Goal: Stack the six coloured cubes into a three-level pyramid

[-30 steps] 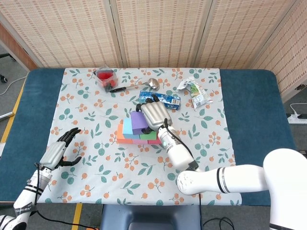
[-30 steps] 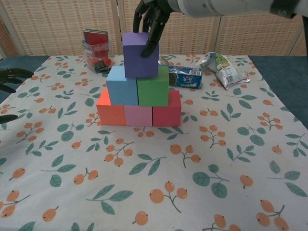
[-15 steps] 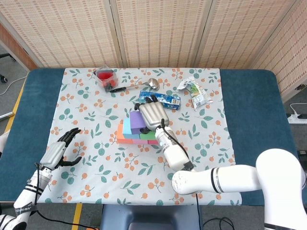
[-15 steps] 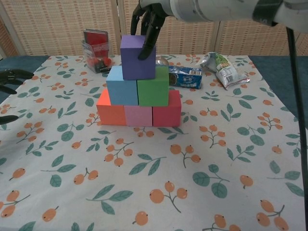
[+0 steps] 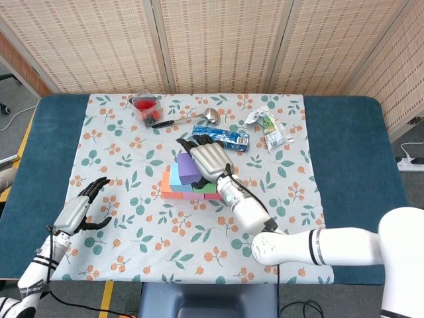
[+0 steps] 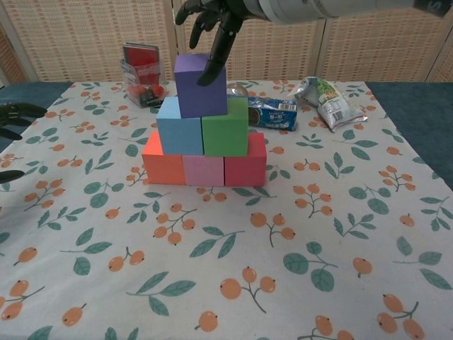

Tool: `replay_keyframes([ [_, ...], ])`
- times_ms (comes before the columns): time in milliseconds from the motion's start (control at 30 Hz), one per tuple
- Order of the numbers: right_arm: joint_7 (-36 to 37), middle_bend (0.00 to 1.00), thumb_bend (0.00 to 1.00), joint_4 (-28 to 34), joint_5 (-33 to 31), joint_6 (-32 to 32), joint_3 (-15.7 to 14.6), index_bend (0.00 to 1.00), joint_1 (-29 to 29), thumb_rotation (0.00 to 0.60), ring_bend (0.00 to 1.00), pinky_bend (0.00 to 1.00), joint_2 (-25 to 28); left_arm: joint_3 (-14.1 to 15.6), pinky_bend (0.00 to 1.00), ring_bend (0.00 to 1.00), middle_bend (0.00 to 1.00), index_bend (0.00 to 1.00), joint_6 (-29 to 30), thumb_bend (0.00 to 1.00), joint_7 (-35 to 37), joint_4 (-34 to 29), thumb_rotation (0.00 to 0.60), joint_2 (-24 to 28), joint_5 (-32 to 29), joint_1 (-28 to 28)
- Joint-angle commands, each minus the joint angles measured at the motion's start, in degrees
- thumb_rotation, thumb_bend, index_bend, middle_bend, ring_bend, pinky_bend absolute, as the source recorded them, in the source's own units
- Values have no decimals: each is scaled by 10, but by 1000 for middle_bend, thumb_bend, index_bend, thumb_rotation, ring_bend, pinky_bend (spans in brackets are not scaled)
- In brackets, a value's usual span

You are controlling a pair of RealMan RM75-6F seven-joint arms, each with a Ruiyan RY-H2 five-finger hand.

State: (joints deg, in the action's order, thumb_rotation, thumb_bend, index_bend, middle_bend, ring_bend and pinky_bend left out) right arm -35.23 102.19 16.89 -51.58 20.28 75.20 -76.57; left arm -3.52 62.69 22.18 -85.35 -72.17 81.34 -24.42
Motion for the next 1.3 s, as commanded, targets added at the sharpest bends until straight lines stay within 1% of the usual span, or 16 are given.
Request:
replay_keyframes([
  [33, 63, 152, 20, -25, 86, 90, 2, 21, -28, 600, 0, 0, 28, -1, 132, 0, 0, 30, 0, 311, -1, -3, 600, 2, -3, 1],
  [133, 94, 150, 20, -52, 132, 121, 1, 52, -37, 600, 0, 0, 28, -2, 132, 0, 0, 29, -1, 312, -1, -8, 600, 4, -5, 2],
  [300, 137, 150, 20, -88, 182, 154, -3, 70, -41, 600, 0, 0, 24, -2, 132, 0, 0, 26, -4, 310, -1, -12, 600, 7, -9, 2],
  [567, 180, 150, 20, -132, 220, 193, -17, 83, -31, 600, 0, 0, 13, -3, 132, 0, 0, 21, -7, 309, 6, -13, 600, 8, -10, 2],
  [733, 203, 153, 20, -144, 254, 205, -23, 134, -30, 600, 0, 0, 9, -1, 132, 0, 0, 19, -10, 309, 12, -11, 600, 7, -8, 2],
  [1000, 221, 198, 20, -165, 277, 208, -39, 190, -21, 600, 0, 0, 4, 0, 132, 0, 0, 17, -11, 310, 25, -6, 600, 8, -4, 2],
  [1233, 224, 234, 19, -175, 275, 199, -47, 237, -14, 600, 0, 0, -5, 1, 132, 0, 0, 15, -12, 311, 32, -3, 600, 7, -2, 2],
  [1300, 224, 259, 20, -177, 274, 195, -48, 258, -13, 600, 0, 0, -7, 1, 132, 0, 0, 15, -13, 309, 34, -2, 600, 7, -2, 2],
])
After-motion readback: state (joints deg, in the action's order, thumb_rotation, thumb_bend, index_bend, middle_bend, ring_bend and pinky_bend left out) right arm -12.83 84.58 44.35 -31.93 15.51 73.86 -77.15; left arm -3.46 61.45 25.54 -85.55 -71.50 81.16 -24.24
